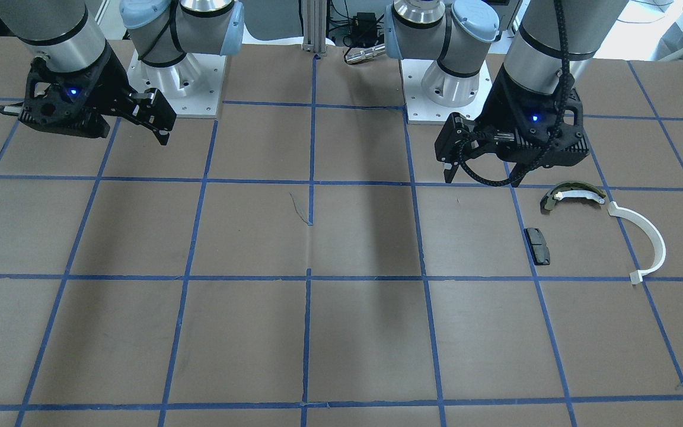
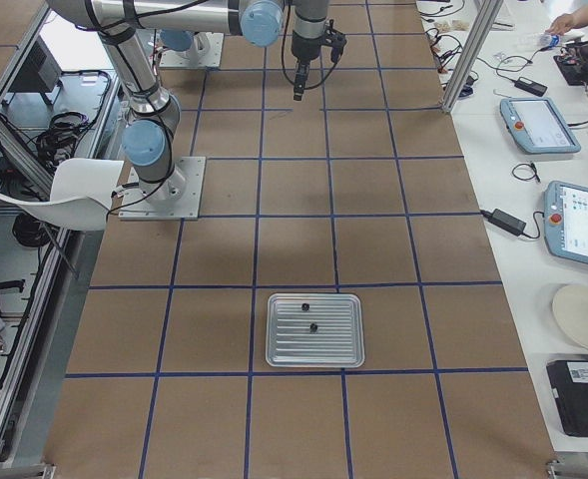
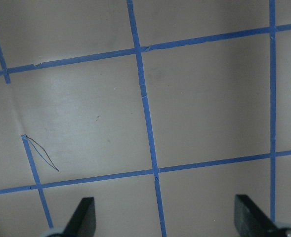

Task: Place bearing gear from tray to pile

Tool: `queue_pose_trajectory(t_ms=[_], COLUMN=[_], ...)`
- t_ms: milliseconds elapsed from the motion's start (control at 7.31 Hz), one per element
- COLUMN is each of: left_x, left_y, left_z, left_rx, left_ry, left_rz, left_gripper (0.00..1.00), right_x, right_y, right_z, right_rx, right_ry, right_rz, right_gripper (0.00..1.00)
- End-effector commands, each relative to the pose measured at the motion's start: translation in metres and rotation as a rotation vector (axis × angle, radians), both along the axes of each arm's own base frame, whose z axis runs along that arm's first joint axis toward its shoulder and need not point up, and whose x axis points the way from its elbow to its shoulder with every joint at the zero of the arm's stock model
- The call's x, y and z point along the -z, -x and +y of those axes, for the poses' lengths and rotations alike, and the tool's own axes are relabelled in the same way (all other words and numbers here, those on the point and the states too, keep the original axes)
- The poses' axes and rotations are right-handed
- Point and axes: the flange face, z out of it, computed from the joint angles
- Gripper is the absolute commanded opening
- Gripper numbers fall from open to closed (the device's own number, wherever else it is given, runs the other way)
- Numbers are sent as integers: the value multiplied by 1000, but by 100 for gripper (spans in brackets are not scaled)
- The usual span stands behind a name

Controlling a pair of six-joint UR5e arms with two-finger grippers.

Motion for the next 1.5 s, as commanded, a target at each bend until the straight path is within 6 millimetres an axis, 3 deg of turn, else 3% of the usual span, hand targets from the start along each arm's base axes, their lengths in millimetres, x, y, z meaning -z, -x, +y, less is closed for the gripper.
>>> queue_pose_trajectory(t_ms=[0,684,958,1368], left_x=[1,1,1,1], left_y=[0,1,0,1], left_z=[-1,0,0,0], left_rx=[0,2,0,2], left_ry=[-3,-3,-1,-1], left_rz=[0,0,0,0], left_gripper=[100,100,100,100], right_x=[1,2,1,-2], right_y=[-2,1,24,164], right_z=[-1,-1,-7,-12], right_rx=[-2,1,-20,-166], right_ry=[3,-1,3,22], right_rz=[-6,11,12,-7], right_gripper=[100,100,100,100])
